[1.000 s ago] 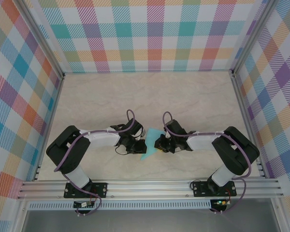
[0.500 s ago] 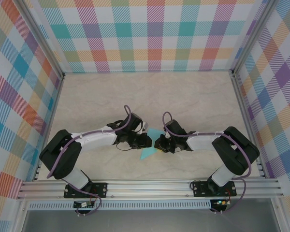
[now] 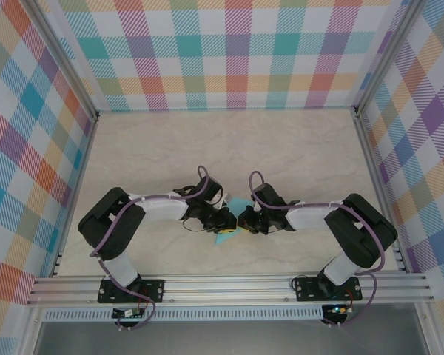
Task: Fold a paper plane with a square sheet of paper (pick it up from the middle)
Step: Third fold the triangle at the center of the table.
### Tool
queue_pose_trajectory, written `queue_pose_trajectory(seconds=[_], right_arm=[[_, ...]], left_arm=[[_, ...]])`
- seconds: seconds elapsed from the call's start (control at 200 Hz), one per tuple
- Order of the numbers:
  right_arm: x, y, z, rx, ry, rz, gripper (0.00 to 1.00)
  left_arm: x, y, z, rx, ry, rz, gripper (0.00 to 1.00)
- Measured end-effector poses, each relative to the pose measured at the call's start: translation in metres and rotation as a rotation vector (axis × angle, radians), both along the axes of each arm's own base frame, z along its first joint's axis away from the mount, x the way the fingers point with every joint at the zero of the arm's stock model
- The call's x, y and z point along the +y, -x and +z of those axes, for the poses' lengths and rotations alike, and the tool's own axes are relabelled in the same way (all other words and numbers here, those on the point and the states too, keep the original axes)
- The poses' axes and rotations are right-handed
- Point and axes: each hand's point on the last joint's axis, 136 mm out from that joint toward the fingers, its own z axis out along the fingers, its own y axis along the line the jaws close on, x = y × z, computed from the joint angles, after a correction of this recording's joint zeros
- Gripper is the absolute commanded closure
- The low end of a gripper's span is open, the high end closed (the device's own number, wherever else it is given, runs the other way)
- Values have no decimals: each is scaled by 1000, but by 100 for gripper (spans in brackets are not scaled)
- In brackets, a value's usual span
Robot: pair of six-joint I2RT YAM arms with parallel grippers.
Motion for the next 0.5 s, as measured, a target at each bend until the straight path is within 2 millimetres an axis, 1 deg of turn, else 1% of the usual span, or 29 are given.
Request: queue_pose_trajectory(seconds=[0.12,0.215,0.305,0.385,0.5], right_arm=[[-1,0,0,-1,2,-2,86],[-1,0,0,1,2,-4,87],[-1,0,0,1,2,-6,88],[-1,0,0,2,3,-6,87],[-1,0,0,2,4,-6,87]], left_arm=[[1,0,-3,4,-2,-5,82],[2,1,-4,-4,-6,-7,94],[7,6,-10,-3,-28,-4,100],[12,10,-13,-3,-43,-1,100],[11,9,-8,-15,-32,0,100]])
